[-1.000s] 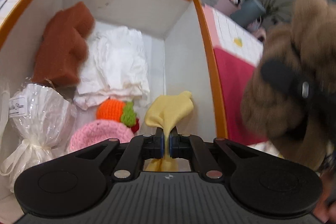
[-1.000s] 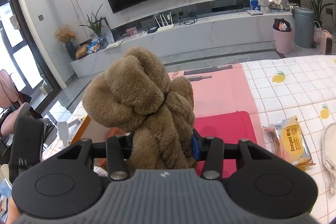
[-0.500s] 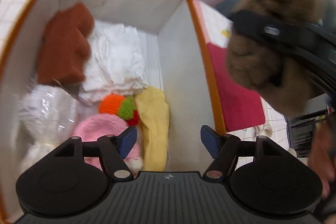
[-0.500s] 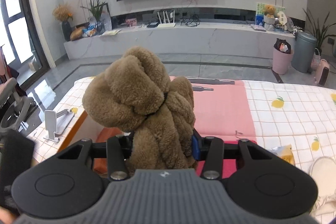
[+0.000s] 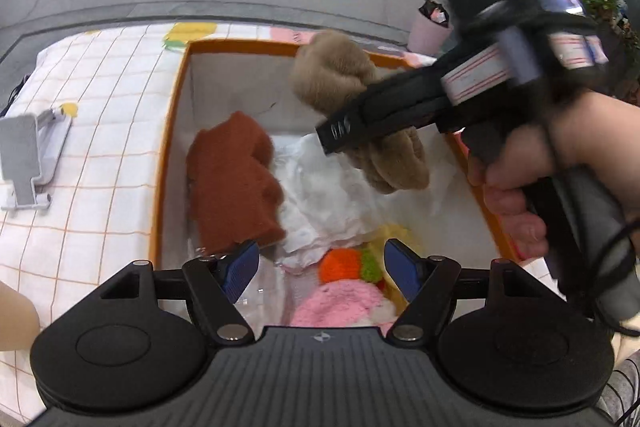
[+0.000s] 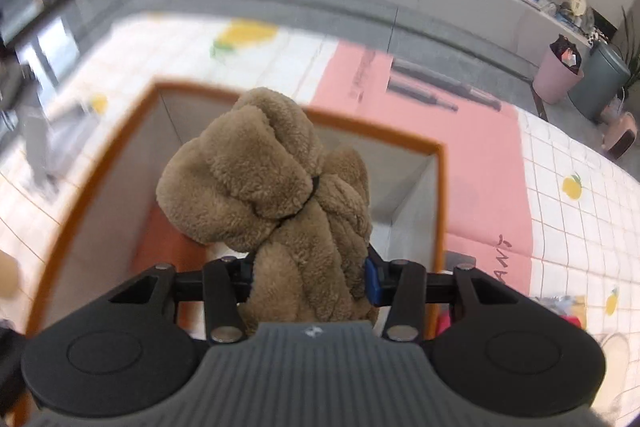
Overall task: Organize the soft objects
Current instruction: 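Lower the teddy bear into the orange box and open the right tool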
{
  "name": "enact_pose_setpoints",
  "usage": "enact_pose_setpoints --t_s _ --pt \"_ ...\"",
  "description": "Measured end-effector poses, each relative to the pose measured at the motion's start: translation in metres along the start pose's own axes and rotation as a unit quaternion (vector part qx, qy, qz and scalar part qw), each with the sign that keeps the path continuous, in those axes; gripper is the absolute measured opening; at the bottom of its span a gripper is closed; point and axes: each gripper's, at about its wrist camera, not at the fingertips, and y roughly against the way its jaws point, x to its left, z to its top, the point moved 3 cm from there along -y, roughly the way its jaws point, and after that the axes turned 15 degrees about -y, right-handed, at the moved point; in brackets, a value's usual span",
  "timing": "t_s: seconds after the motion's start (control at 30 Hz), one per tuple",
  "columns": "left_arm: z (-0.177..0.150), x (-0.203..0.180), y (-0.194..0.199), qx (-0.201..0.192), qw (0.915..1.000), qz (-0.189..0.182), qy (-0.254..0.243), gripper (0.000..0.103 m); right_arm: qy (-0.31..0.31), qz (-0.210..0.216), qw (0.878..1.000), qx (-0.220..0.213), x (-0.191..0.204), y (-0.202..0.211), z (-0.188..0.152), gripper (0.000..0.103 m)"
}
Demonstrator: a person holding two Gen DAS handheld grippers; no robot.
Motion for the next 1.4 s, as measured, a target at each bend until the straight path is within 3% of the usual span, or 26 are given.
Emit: enact_pose_setpoints --t_s 0.2,0.37,0.53,0.67,0.8,0.83,0.87,0.9,0.93,1.0,1.03,1.2,1.4 --pt "-0.002 -0.004 0.005 -0.006 0.9999 0.004 -0.012 0.084 0.084 -0.108 0.99 0.021 0.016 -0.037 -0.001 0.046" --pt "-0.004 -0.001 0.006 -0.01 0.9999 0.0 -0.009 0.084 0.109 -0.138 0.984 0.015 0.022 -0.043 -0.005 0.048" --pt "-0.004 0.001 0.014 -0.015 0.9999 -0.002 0.001 0.084 0.097 -0.108 0.989 0.035 0.023 -0.041 -0.01 0.053" --pt "-0.005 0.002 0.017 -0.017 0.9998 -0.001 0.005 0.084 0.107 -0.084 0.991 -0.007 0.027 -0.013 -0.012 0.077" --pt "-0.006 0.013 0.022 -0.02 0.9995 -0.01 0.023 0.084 0.093 -0.014 0.995 -0.028 0.016 0.029 -0.009 0.079" --pt "-0.006 0.016 0.025 -0.024 0.9991 -0.014 0.03 0.084 0.076 0.009 0.996 -0.038 0.011 0.039 -0.006 0.078" --pt "-0.006 0.02 0.029 -0.03 0.9987 -0.016 0.038 0.084 0.057 0.03 0.997 -0.05 0.005 0.047 -0.003 0.07" --pt "-0.006 0.023 0.032 -0.036 0.9983 -0.014 0.044 0.083 0.038 0.046 0.997 -0.056 0.001 0.054 -0.002 0.053" --pt "-0.006 0.025 0.035 -0.042 0.9978 -0.013 0.049 0.083 0.02 0.057 0.997 -0.053 -0.004 0.055 0.001 0.042" --pt "-0.007 0.027 0.036 -0.045 0.9973 -0.017 0.056 0.083 0.006 0.069 0.997 -0.03 -0.004 0.046 0.006 0.005" --pt "-0.007 0.026 0.035 -0.044 0.9974 -0.017 0.054 0.083 0.009 0.068 0.998 -0.016 -0.003 0.039 0.005 0.0" --pt "-0.007 0.017 0.026 -0.025 0.9991 -0.018 0.029 0.083 0.018 0.076 0.996 0.036 0.004 0.012 -0.005 0.0" --pt "-0.006 0.01 0.02 -0.019 0.9997 -0.006 0.012 0.083 0.021 0.035 0.999 0.025 0.006 -0.016 -0.002 0.0"
